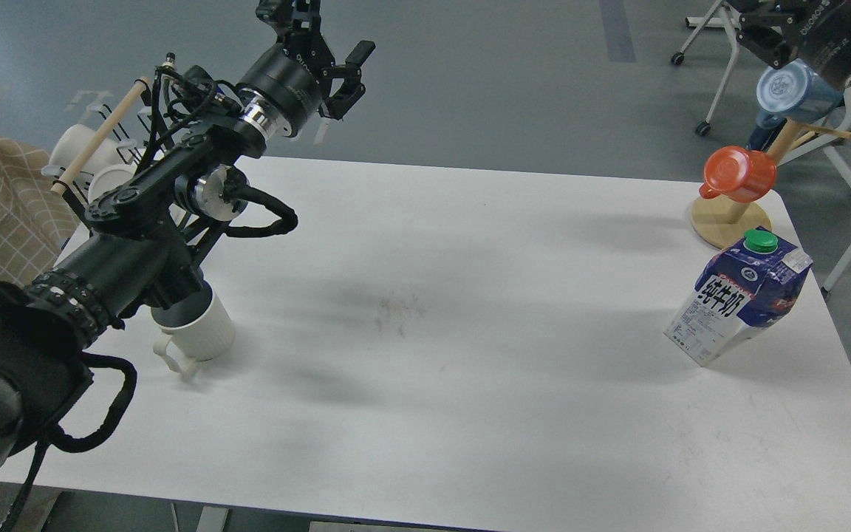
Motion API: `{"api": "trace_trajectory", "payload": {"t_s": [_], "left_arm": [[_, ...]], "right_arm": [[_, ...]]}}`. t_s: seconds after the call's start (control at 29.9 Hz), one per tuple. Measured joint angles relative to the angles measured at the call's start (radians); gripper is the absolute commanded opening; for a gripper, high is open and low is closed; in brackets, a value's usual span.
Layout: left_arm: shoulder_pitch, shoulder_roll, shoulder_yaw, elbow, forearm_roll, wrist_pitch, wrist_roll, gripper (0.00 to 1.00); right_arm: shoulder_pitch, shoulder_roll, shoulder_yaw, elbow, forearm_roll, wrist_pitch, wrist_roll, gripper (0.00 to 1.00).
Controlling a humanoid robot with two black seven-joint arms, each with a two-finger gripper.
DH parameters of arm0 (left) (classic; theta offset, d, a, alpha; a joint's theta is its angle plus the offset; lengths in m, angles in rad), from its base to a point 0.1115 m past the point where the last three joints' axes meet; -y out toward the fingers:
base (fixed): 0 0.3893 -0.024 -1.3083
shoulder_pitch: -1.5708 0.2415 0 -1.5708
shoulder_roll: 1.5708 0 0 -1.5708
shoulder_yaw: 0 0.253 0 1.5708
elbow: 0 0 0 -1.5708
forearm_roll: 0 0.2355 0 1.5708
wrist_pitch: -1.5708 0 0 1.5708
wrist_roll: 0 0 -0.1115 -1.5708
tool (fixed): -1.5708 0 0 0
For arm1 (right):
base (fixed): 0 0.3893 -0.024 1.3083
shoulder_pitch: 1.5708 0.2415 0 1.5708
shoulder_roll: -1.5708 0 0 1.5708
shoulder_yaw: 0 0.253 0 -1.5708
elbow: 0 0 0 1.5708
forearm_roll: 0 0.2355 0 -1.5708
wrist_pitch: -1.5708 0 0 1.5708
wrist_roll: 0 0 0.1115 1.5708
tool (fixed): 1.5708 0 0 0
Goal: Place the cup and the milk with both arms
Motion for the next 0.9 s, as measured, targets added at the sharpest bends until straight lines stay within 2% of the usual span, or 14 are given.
{"api": "trace_trajectory", "payload": {"t_s": [0.17,0.33,0.43,0.5,0.64,0.74,0.9], "left_arm": [[-0.002,0.088,0.062,-0.118,0.102,-0.001,-0.014,0.98],[0.011,0.255,0.142,-0.317,0.314,-0.009,-0.017,0.98],[0.016,0.390,0.215,-0.449,0.443,-0.039,-0.019,0.98],[0.018,0.508,0.263,-0.567,0.557,-0.094,-0.028,0.98],[0.022,0.713,0.286,-0.750,0.779,-0.146,-0.072,0.98],[0.022,0.831,0.286,-0.831,0.892,-0.150,-0.111,0.98],[0.009,0.943,0.288,-0.865,0.990,-0.150,-0.123,0.98]], "right_arm": [[-0.022,0.000,0.000,0.009,0.002,-0.018,0.000,1.00],[-0.024,0.008,0.002,0.013,0.002,-0.021,0.000,1.00],[-0.024,0.008,0.002,0.020,0.002,-0.021,0.000,1.00],[-0.025,0.001,0.002,0.029,0.002,-0.021,0.000,1.00],[-0.025,-0.004,0.002,0.041,0.002,-0.021,0.000,1.00],[-0.025,-0.004,0.002,0.044,0.002,-0.021,0.000,1.00],[-0.030,0.002,0.001,0.053,0.002,-0.023,0.000,1.00]]}}
